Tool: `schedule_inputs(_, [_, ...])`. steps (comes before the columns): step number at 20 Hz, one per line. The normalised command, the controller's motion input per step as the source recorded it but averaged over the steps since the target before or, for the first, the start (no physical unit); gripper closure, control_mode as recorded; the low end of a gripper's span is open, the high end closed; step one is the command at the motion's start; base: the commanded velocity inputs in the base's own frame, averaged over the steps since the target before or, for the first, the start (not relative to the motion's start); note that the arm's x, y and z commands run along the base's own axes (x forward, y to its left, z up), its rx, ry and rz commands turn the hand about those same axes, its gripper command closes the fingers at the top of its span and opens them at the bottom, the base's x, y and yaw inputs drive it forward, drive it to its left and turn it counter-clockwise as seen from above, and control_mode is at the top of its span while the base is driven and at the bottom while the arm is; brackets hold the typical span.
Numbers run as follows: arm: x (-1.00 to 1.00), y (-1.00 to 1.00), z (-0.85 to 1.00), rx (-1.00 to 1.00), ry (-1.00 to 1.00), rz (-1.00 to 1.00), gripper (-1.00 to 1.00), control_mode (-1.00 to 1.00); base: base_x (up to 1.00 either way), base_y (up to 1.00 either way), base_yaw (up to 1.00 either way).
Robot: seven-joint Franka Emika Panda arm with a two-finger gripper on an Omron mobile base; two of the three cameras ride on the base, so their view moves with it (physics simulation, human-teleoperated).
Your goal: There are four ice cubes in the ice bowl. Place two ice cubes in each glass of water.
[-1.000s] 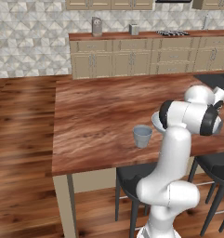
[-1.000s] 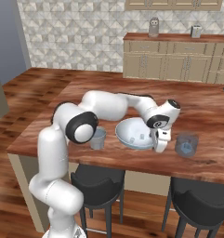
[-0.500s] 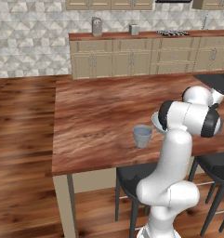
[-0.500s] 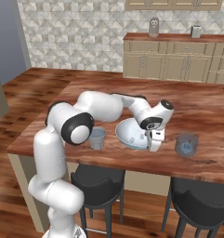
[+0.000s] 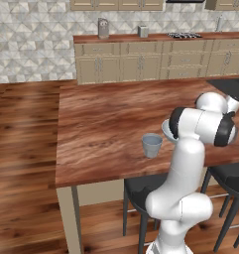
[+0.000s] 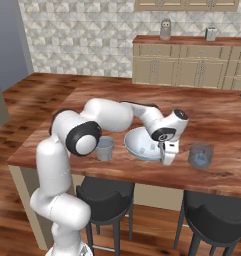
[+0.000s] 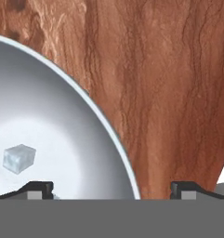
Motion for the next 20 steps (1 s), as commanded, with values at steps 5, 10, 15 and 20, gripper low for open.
schedule_inputs(5, [0.12, -0.13, -0.26, 0.0, 0.0, 0.0, -1.0, -1.0, 0.0, 0.0, 0.0])
schedule_inputs(10, [0.27, 0.0, -0.2, 0.0, -0.01, 0.0, -1.0, -1.0, 0.0, 0.0, 0.0])
schedule_inputs(15, [0.12, 0.0, -0.21, 0.0, 0.0, 0.0, -1.0, -1.0, 0.0, 0.0, 0.0])
schedule_inputs(20, [0.09, 0.0, -0.15, 0.0, -0.01, 0.0, -1.0, -1.0, 0.0, 0.0, 0.0])
